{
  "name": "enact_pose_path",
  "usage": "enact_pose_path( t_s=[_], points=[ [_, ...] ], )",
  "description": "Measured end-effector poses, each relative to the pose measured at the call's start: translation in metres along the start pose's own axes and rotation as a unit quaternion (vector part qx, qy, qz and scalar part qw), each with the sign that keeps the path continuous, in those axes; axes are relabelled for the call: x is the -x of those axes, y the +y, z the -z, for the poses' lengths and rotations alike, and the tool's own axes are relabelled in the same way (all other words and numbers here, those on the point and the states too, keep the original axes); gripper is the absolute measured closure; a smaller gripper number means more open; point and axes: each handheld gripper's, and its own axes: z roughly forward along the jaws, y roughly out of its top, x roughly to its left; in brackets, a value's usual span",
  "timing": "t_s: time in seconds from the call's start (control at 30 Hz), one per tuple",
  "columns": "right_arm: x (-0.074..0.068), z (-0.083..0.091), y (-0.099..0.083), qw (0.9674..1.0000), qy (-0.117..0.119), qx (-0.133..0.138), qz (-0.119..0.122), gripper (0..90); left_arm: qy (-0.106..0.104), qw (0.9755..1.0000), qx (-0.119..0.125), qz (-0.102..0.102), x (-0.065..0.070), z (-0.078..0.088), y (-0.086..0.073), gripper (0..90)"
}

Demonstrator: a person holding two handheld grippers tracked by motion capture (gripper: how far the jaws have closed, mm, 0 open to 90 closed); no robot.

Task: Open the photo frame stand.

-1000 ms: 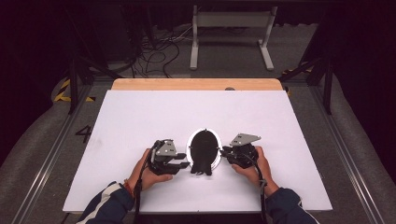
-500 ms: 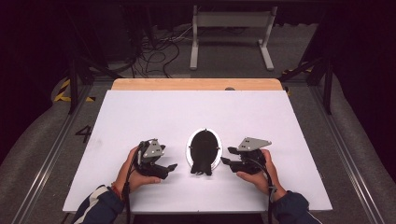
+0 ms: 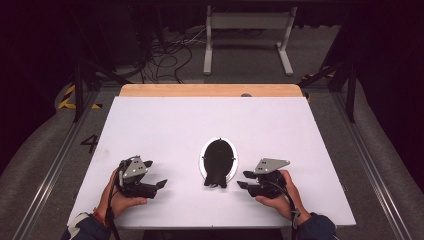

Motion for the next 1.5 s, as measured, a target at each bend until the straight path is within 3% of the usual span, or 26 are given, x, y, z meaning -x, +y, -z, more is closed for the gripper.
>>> enact_pose_path(
  t_s=[0.27,0.37,0.53,0.97,1.3,1.5],
  points=[
    [-0.010,-0.002,0.002,0.9998,0.005,-0.007,0.019,59.0,-0.015,0.9996,0.001,0.025,0.003,0.012,-0.014,15.9],
    [-0.012,-0.005,0.003,0.9996,0.011,-0.013,0.022,60.5,-0.007,0.9991,-0.003,0.043,0.003,0.015,-0.014,15.5],
    [-0.015,-0.009,0.005,0.9994,0.017,-0.016,0.024,60.0,0.008,0.9985,-0.014,0.052,-0.001,0.014,-0.015,15.8],
    [-0.028,-0.025,0.009,0.9991,0.030,-0.020,0.021,54.9,0.002,0.9989,-0.024,0.041,0.004,0.011,-0.014,15.0],
    [-0.031,-0.032,0.011,0.9993,0.003,-0.032,0.021,56.2,0.000,0.9990,-0.025,0.036,0.005,0.010,-0.014,14.5],
    [-0.029,-0.032,0.011,0.9993,0.004,-0.034,0.017,58.9,-0.001,0.9990,-0.026,0.036,0.005,0.011,-0.014,14.2]
  ],
)
